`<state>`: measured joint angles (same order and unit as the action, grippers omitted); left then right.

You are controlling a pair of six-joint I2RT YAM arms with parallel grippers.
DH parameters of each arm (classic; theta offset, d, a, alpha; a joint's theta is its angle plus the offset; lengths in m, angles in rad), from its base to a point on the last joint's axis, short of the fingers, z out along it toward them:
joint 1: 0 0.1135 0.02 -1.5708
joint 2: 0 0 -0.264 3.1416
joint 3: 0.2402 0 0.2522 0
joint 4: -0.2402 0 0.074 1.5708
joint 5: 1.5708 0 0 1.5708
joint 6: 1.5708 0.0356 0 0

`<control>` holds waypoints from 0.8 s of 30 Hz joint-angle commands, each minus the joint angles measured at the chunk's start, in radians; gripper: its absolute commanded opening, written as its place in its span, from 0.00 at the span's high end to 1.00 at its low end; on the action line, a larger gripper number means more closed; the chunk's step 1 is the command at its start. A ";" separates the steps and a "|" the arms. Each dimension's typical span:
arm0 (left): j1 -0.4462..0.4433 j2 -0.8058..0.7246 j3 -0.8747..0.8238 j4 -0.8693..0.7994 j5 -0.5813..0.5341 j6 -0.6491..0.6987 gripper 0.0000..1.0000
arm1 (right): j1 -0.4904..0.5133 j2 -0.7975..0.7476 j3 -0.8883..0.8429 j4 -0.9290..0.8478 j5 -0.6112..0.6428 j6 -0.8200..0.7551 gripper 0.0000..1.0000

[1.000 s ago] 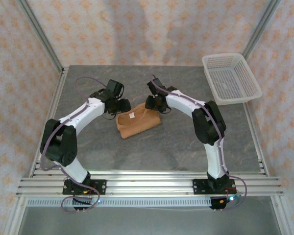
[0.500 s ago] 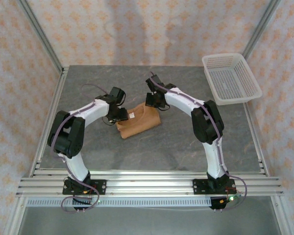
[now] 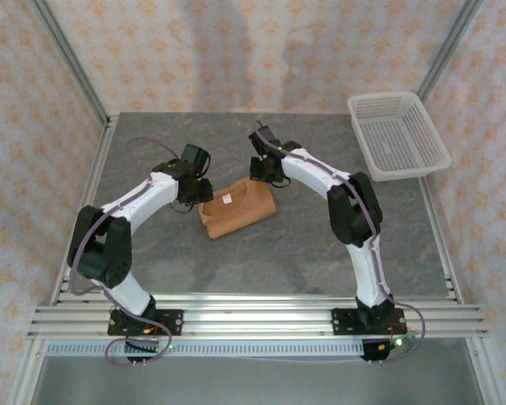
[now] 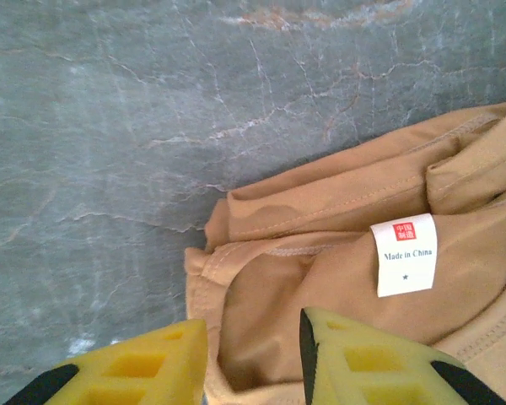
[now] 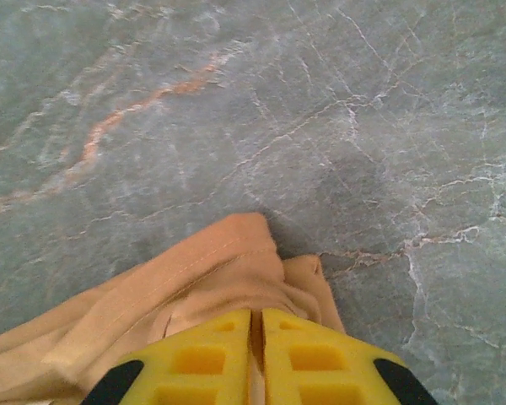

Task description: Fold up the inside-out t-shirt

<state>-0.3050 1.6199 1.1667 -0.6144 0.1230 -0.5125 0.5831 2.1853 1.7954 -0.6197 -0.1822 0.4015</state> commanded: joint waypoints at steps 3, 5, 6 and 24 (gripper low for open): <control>-0.063 -0.154 -0.126 0.119 0.014 -0.198 0.63 | -0.014 -0.059 -0.013 -0.076 0.004 -0.012 0.54; -0.115 -0.162 -0.181 0.238 0.055 -0.286 0.63 | -0.015 -0.131 -0.059 -0.068 0.009 -0.004 0.48; -0.148 -0.157 -0.201 0.296 0.059 -0.329 0.63 | -0.018 -0.171 -0.090 -0.058 0.013 0.002 0.47; -0.187 0.225 0.019 0.097 0.169 -0.033 0.63 | -0.166 -0.439 -0.429 0.074 -0.059 0.073 0.46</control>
<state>-0.5407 1.8282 1.1900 -0.3862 0.2344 -0.6987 0.4198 1.7748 1.3674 -0.5671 -0.2333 0.4709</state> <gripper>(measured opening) 0.368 0.541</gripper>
